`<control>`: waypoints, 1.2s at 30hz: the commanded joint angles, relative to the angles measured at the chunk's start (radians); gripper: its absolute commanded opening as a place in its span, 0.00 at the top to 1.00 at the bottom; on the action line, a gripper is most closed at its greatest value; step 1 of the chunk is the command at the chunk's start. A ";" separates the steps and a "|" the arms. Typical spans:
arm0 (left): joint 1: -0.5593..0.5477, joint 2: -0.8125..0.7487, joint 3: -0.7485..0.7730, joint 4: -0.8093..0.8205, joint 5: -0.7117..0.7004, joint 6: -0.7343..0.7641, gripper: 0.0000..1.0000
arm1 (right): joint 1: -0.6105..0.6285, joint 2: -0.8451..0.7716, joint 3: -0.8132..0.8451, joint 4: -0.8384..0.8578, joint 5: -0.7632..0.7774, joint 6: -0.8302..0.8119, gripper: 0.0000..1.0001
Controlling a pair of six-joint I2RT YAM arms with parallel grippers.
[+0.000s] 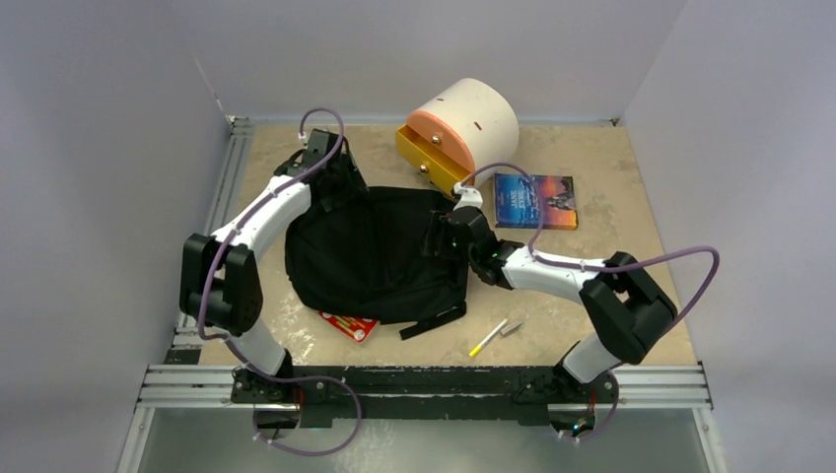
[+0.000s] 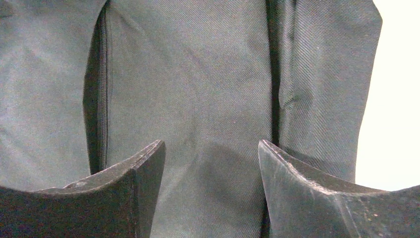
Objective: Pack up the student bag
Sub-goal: Unzip the student bag at the center of the board.
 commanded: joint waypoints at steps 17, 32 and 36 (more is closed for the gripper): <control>0.003 0.120 0.052 0.053 -0.025 -0.188 0.42 | 0.007 -0.164 -0.061 -0.130 0.126 0.059 0.14; 0.003 0.207 0.105 0.087 -0.016 -0.243 0.55 | 0.007 -0.095 -0.062 -0.092 0.128 0.050 0.39; 0.003 0.227 0.115 0.094 -0.001 -0.251 0.61 | 0.008 -0.101 -0.073 -0.085 0.122 0.057 0.41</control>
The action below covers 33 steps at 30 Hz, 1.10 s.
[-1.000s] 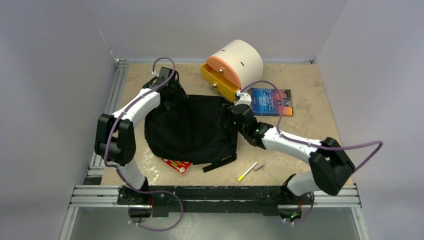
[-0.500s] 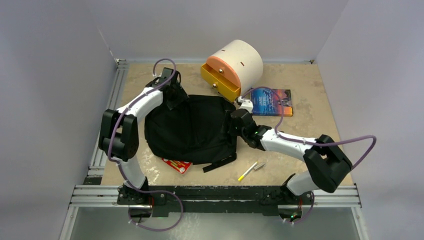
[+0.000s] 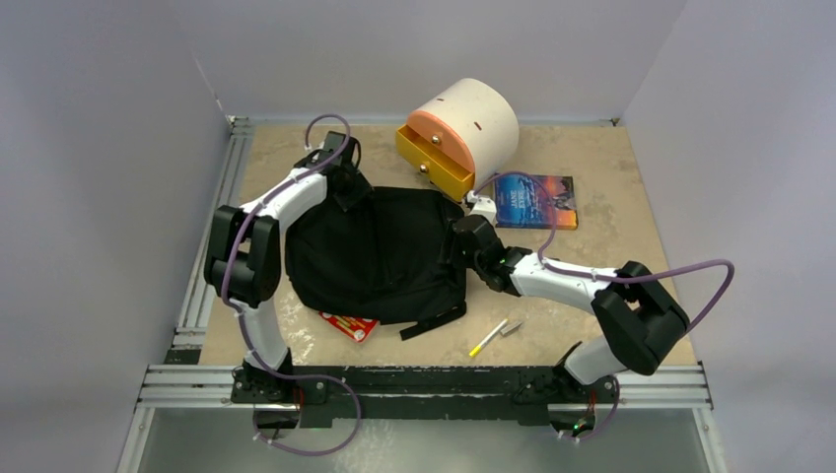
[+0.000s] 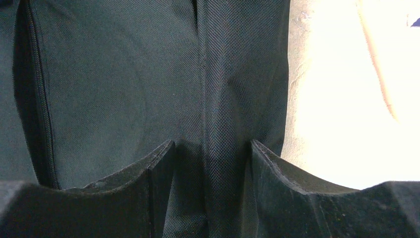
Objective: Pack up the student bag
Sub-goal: Unzip the student bag at the center of the board.
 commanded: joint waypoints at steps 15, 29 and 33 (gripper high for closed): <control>0.003 -0.046 0.047 0.036 -0.012 0.087 1.00 | 0.002 -0.068 -0.020 0.010 0.053 0.016 0.44; 0.004 -0.081 0.065 0.046 0.136 0.339 1.00 | 0.002 -0.181 0.153 0.035 -0.046 -0.163 0.35; 0.003 -0.093 0.043 0.047 0.140 0.344 1.00 | 0.002 -0.065 0.276 0.050 -0.143 -0.193 0.47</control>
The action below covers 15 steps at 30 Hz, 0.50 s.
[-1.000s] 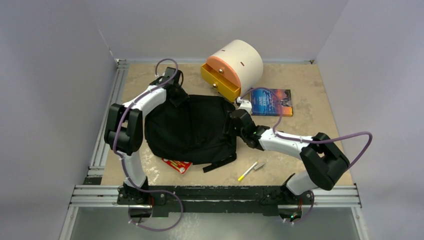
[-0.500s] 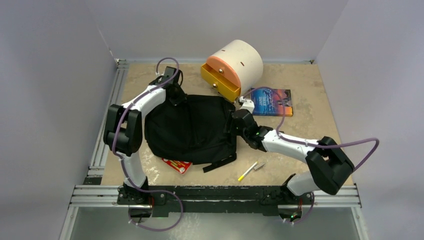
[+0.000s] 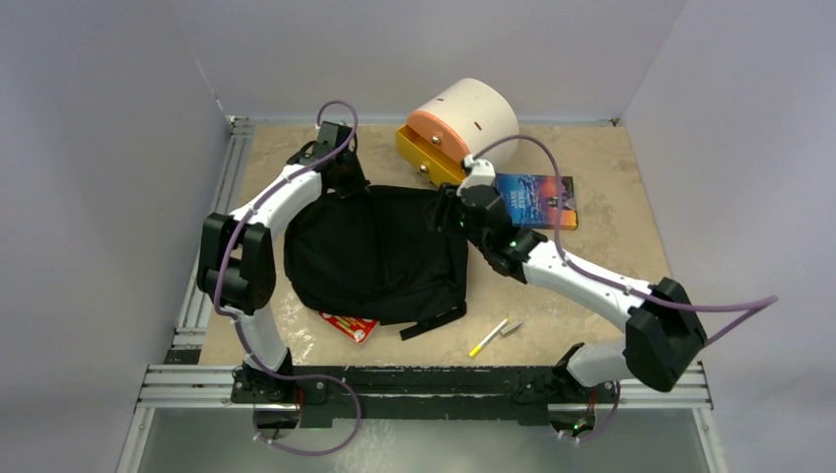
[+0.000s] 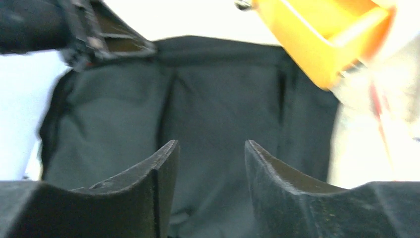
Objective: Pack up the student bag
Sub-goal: Unzip the student bag at the center of the board.
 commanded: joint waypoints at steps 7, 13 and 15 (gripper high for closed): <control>0.003 -0.071 -0.031 0.021 0.030 0.045 1.00 | 0.005 0.311 0.276 0.123 -0.165 -0.105 0.62; 0.003 -0.091 -0.062 0.019 0.012 0.027 1.00 | 0.006 0.506 0.363 0.179 -0.127 -0.108 0.72; 0.003 -0.095 -0.067 0.016 0.012 0.026 1.00 | 0.006 0.570 0.396 0.170 -0.106 -0.114 0.75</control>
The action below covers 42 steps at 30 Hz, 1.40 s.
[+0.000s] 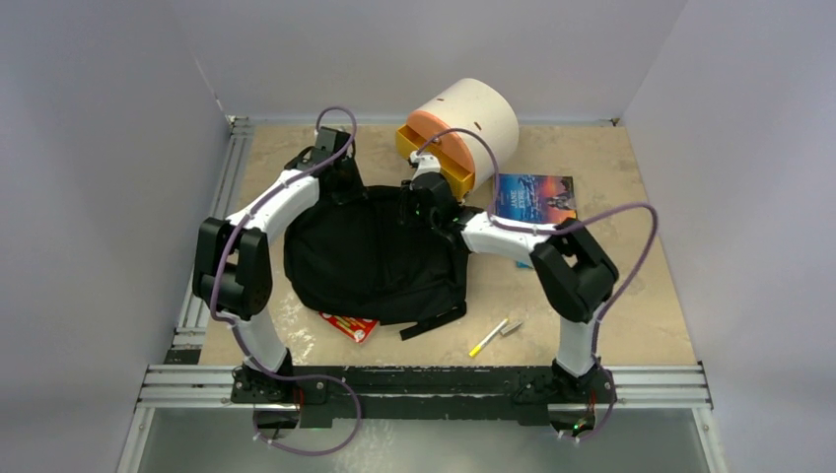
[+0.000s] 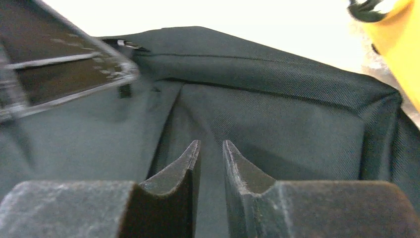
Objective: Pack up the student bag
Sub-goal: Unzip the student bag at the center of the board.
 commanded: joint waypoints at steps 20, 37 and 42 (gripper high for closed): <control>0.145 -0.151 -0.084 -0.099 -0.097 0.042 1.00 | 0.004 0.275 0.147 -0.103 0.219 0.028 0.87; 0.226 -0.380 -0.224 -0.240 -0.195 0.093 1.00 | -0.005 0.288 0.136 -0.120 0.240 0.072 0.90; 0.236 -0.452 -0.265 -0.292 -0.183 0.084 1.00 | -0.005 0.289 0.136 -0.123 0.240 0.083 0.91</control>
